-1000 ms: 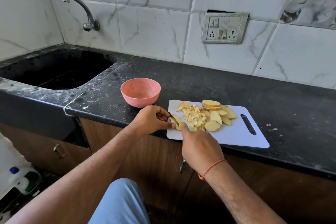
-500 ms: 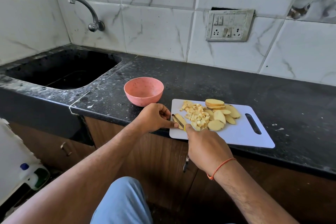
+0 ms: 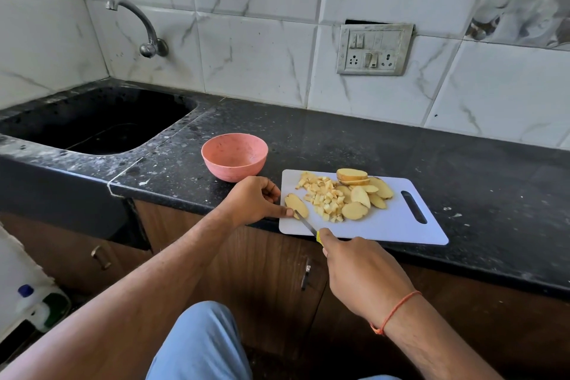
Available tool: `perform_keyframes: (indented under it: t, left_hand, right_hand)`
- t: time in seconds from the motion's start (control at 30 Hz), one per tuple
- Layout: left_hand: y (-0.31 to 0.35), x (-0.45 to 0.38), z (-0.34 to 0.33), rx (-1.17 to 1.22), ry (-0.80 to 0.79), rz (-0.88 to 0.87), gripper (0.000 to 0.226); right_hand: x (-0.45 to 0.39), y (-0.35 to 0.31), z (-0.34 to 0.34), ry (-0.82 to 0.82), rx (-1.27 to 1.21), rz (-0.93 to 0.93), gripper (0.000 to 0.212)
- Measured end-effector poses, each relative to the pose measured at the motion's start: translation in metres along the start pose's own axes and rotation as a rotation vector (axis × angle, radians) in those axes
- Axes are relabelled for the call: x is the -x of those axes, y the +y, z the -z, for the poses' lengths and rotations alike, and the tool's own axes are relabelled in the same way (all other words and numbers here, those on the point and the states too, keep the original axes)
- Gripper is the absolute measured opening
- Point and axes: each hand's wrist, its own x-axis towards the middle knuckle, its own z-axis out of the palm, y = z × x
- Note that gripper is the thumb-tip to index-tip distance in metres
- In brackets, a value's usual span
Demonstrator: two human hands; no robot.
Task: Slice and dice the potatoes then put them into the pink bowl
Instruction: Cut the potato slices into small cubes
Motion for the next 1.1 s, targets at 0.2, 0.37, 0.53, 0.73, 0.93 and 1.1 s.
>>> perform_keyframes:
  t: [0.2, 0.37, 0.53, 0.73, 0.93, 1.1]
  left_hand:
    - [-0.001, -0.003, 0.0, 0.009, -0.016, -0.01, 0.05]
    - [0.001, -0.007, 0.005, -0.031, -0.096, -0.067, 0.068]
    - [0.011, -0.015, 0.019, -0.322, -0.289, -0.264, 0.08]
    - [0.022, -0.017, 0.015, -0.41, -0.388, -0.319, 0.06]
    - [0.017, -0.007, 0.004, -0.386, -0.164, -0.284, 0.051]
    - [0.006, 0.002, -0.003, -0.323, -0.062, -0.272, 0.053]
  right_hand:
    - [0.028, 0.013, 0.006, 0.009, -0.008, -0.017, 0.038]
    - [0.031, 0.02, 0.005, 0.088, -0.154, -0.064, 0.044]
    - [0.031, 0.024, -0.01, 0.157, -0.193, -0.155, 0.028]
    - [0.02, 0.029, -0.015, 0.155, -0.042, -0.238, 0.026]
    - [0.01, 0.027, -0.019, 0.136, -0.075, -0.23, 0.023]
    - [0.006, 0.019, -0.021, 0.14, -0.113, -0.227, 0.022]
